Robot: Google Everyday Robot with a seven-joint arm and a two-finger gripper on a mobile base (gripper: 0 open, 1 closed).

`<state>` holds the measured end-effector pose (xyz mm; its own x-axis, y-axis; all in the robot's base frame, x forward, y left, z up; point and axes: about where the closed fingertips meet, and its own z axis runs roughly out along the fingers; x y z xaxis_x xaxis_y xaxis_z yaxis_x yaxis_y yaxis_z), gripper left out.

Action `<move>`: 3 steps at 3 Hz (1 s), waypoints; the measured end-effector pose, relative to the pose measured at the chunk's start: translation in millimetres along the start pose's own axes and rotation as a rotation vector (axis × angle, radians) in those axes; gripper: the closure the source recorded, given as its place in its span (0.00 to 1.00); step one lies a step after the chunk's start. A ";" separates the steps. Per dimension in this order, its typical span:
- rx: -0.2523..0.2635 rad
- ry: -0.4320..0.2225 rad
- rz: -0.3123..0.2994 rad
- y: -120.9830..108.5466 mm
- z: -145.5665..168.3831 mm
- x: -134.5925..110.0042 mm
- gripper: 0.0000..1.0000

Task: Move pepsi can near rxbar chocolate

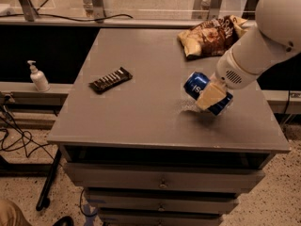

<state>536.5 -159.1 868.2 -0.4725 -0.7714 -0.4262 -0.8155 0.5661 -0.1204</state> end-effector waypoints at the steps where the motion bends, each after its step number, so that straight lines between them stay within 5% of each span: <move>1: 0.020 0.022 -0.037 4.9 1.7 -12.9 1.00; 3: 0.092 0.067 -0.152 12.2 12.0 -63.3 1.00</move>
Offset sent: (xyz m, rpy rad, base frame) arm 0.0230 0.0563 0.0049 -0.2027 -0.0542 0.0961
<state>560.4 -99.9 883.0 -0.3697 -0.8661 -0.3363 -0.8469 0.4630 -0.2615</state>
